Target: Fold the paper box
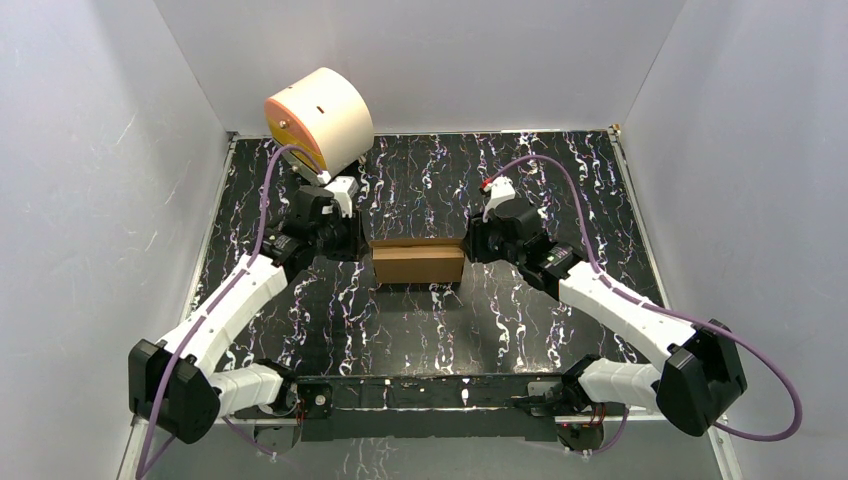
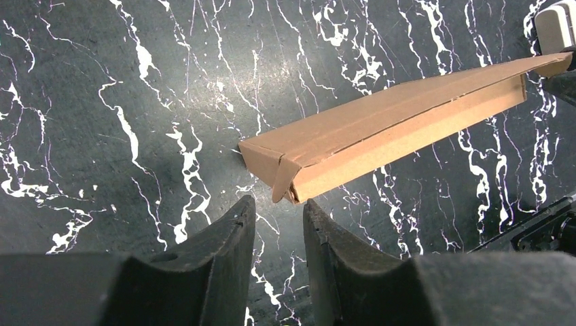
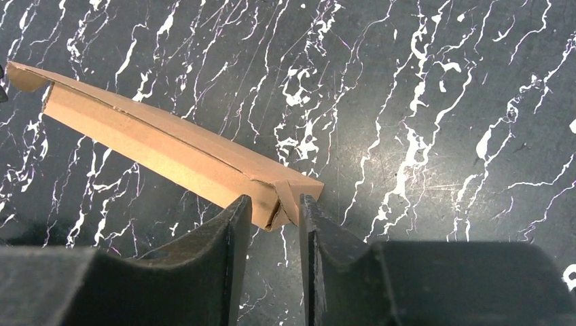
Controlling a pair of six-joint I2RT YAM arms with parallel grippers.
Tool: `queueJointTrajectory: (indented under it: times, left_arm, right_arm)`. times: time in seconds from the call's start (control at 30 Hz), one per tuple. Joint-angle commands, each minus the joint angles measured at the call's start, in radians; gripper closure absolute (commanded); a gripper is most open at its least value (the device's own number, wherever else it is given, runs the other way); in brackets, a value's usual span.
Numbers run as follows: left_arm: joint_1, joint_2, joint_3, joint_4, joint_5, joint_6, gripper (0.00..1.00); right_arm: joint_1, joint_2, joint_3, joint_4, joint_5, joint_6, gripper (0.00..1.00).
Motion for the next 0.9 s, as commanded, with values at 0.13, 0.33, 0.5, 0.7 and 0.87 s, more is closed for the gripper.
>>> queueJointTrajectory:
  times: [0.13,0.33,0.5,0.7,0.87]
  left_arm:
    - [0.001,0.021,0.063,-0.002,0.012,0.042,0.73]
    - [0.001,0.032,0.073,-0.003,0.029,0.049,0.74]
    - [0.001,0.046,0.080,-0.005,0.042,0.049,0.76]
    - [0.001,0.064,0.085,-0.004,0.078,0.046,0.81]
    - [0.000,0.072,0.087,-0.002,0.106,0.037,0.86]
  right_arm:
    - [0.002,0.009,0.064,0.015,-0.018,-0.022,0.67]
    - [0.002,0.009,0.078,0.007,-0.021,-0.027,0.68]
    - [0.001,0.021,0.084,0.005,-0.024,-0.028,0.71]
    - [0.001,0.032,0.085,0.005,-0.031,-0.021,0.78]
    - [0.001,0.035,0.090,0.007,-0.037,-0.005,0.81]
